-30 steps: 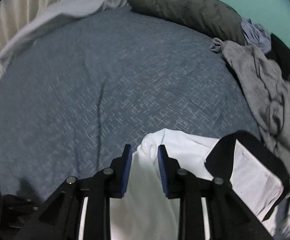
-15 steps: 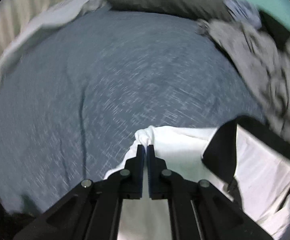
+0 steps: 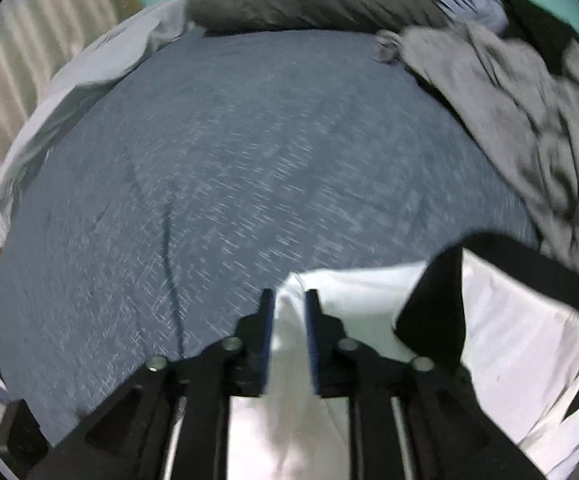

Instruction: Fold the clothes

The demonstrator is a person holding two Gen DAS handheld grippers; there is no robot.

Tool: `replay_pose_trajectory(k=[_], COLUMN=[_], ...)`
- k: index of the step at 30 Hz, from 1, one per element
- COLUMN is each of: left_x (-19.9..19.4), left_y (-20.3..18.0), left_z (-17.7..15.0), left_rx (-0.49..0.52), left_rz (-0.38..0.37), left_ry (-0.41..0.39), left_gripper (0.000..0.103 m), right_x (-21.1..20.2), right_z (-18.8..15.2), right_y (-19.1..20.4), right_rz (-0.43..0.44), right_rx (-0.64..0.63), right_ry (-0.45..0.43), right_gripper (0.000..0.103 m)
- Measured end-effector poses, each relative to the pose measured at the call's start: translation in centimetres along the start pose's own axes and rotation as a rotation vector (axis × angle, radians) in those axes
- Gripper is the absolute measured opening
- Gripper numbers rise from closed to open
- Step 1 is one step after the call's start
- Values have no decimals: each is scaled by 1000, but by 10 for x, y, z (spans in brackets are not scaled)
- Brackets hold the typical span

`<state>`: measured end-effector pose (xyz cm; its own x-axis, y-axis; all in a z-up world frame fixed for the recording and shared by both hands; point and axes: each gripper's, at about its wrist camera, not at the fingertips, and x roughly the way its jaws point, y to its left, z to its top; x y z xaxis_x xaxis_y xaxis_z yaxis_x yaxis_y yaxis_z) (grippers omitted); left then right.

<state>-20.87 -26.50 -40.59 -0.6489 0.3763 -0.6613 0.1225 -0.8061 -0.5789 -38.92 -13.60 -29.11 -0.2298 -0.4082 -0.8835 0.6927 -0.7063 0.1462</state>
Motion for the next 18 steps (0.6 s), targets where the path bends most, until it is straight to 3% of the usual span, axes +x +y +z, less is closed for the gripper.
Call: replay_pose_trajectory(k=[6,8,10,15,18], left_x=[3,5,6,6,6], left_y=[-4,-6,-6,-5,-4], left_z=[0,1,0,1,1], left_rx=[6,6,5,3,1], left_rz=[4,5,5,5,5], left_ry=[1,3,6,8,8], left_gripper=[6,6,6,6,6], right_x=[19,22,22,18,13], right_z=[8,7,8,11,11], right_y=[17,16,12,-5,-9], right_rz=[-90,-88,-106,-135,-98], right_rx=[-113,-115,-104,-56,-43], right_ry=[69,75,62,39,27], right_gripper=[22,6,2,0,0])
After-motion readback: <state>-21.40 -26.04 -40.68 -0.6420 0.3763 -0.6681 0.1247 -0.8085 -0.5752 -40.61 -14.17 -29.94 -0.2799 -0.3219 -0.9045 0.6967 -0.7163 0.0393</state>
